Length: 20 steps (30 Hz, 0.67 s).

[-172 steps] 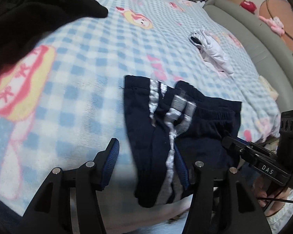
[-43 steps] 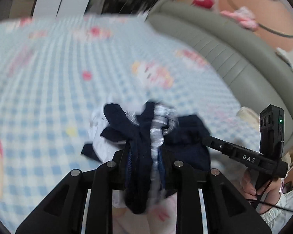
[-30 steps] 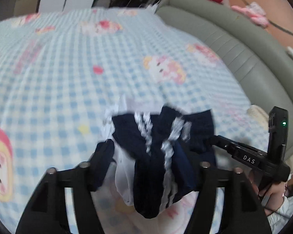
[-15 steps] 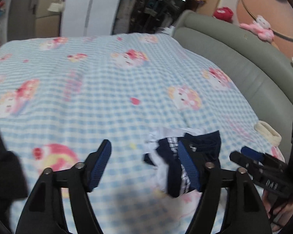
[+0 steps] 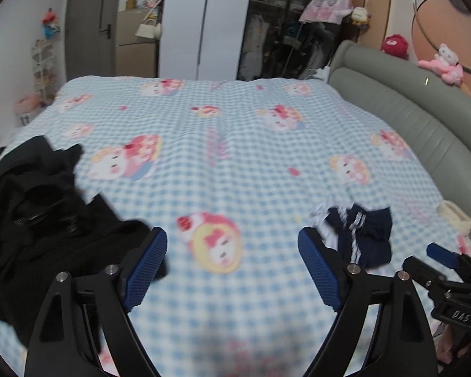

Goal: Fold clothes
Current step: 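Release the folded shorts on the blanket and lift both grippers away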

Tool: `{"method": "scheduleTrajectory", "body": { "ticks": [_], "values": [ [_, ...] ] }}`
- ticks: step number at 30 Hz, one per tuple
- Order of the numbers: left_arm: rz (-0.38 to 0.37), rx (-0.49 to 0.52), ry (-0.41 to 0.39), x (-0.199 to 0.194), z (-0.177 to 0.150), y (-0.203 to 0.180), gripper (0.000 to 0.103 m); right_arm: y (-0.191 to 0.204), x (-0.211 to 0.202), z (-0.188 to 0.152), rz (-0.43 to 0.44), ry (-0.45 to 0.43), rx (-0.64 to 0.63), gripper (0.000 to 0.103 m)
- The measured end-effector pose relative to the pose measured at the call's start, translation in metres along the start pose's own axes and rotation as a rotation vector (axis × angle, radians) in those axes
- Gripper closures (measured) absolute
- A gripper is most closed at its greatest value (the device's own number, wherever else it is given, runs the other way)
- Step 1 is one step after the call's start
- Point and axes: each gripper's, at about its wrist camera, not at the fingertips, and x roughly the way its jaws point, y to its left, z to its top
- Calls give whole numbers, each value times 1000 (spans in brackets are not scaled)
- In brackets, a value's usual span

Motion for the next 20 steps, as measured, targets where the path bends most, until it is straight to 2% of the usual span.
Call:
{"method": "scheduleTrajectory", "body": {
  "ticks": [4,6,10,14,20],
  "values": [
    [19,6,-17,-35,-30,5,14,20,-25,-28,-3,-3,0,10],
    [3,-1,-15,-54,-49,4,13,28,-38,-44,-8,-11,-5,3],
    [-50,-21,-7,-88,-82,-2,13,38,-66,-82,2,6,12,3],
    [-42,-27,-34,-120,-118,-10,13,39,-95,-118,13,11,47,1],
    [-35,-11,7,-137,-164,-17,13,35,-118,-162,-22,32,33,1]
  ]
}}
